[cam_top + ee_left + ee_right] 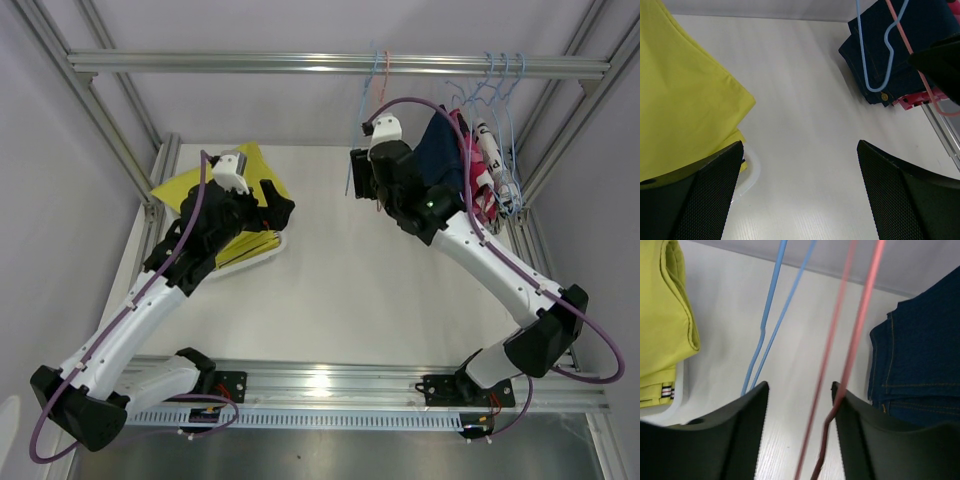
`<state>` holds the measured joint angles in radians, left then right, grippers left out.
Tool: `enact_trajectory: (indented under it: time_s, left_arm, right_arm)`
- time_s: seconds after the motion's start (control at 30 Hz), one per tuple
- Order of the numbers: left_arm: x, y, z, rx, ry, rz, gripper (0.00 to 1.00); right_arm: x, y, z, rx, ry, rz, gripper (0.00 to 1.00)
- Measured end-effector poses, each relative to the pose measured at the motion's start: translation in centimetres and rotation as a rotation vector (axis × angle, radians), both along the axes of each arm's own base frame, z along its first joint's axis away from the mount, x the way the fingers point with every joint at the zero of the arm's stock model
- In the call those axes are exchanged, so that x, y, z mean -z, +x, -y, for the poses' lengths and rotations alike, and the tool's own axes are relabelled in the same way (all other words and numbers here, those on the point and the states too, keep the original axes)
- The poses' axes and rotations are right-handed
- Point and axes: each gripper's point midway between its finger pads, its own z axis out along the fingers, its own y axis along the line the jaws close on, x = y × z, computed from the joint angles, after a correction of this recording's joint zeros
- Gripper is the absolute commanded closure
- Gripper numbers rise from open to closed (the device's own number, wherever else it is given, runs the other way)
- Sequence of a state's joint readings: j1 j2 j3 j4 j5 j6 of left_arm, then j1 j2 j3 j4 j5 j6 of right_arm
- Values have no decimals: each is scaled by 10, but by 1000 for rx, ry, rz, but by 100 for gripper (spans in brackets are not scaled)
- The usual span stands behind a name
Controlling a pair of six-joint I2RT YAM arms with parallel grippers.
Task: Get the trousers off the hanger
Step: Place the hanger at the clothesline, then pick up the hanger from the clothesline.
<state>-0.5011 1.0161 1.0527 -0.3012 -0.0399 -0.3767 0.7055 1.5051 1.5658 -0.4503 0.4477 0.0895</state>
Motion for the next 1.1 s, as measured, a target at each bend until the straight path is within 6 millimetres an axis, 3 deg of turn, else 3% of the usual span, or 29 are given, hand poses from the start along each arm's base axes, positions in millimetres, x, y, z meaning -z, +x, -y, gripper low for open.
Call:
enact_trajectory:
  time_s: [0.2,0.43,0.6,0.73,0.87,1.1]
  left_arm:
    - [2,1,1,1,2,-5,1]
    - [4,2,1,2,6,-11,1]
    - [4,2,1,2,7,-12,1]
    - [5,2,1,2,7,-12,1]
    - [6,3,1,1,9,-16,1]
    - [9,3,1,1,14,-24,1]
  right_arm:
    - [-3,-19,13,1,-28,-10,33]
    - [-39,-45,43,32,15,57,32]
    - [-68,-67,75,77,49,123,29]
    - [-85,-67,111,163,75,166,29]
    - [-82,-56,142,268,48,152,29]
    - [-48,-32,157,341,-65,56,28]
